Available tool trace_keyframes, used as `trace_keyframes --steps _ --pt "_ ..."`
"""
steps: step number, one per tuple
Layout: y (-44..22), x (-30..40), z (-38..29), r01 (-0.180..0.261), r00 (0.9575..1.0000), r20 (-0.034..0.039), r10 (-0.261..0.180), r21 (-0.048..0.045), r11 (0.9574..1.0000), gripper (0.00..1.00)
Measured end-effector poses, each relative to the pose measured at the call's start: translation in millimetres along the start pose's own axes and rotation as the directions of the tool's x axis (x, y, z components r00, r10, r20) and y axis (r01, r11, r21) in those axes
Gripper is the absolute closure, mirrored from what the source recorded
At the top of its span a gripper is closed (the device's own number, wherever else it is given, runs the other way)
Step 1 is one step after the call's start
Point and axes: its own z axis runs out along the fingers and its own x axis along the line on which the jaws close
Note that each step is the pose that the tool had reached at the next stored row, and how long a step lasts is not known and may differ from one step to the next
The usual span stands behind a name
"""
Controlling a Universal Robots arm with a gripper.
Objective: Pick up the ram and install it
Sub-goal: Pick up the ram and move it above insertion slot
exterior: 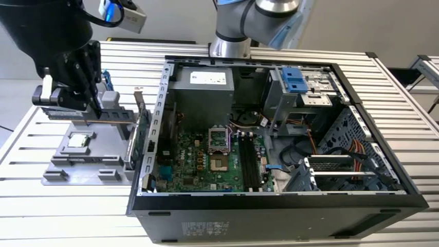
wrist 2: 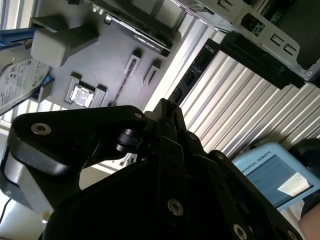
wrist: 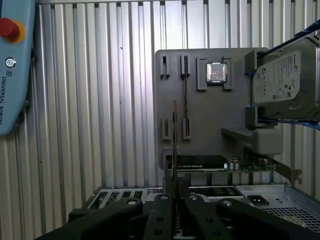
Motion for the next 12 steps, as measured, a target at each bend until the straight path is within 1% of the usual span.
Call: trace_keyframes --steps 12 --pt "-19.0 -0.8 -0.3 0.0 1.0 0.0 0.0 0.0001 1.0 1.0"
